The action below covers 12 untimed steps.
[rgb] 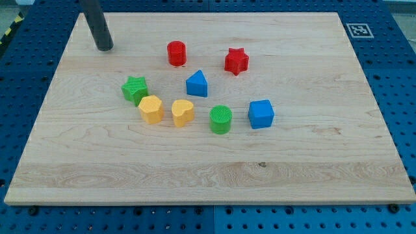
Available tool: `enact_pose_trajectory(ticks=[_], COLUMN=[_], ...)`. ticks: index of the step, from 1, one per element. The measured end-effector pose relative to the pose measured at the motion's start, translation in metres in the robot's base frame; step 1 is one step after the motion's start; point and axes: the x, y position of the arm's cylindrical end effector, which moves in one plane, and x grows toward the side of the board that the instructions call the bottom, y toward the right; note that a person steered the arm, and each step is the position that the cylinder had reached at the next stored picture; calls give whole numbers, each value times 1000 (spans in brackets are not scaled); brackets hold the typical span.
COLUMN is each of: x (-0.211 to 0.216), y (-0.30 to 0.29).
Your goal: Move the blue triangle to the top left of the red circle
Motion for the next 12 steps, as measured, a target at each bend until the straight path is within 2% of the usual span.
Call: enact_pose_trajectory(ticks=[3,4,7,9,12], x=[9,42,66,98,118], y=[0,31,186,253,245])
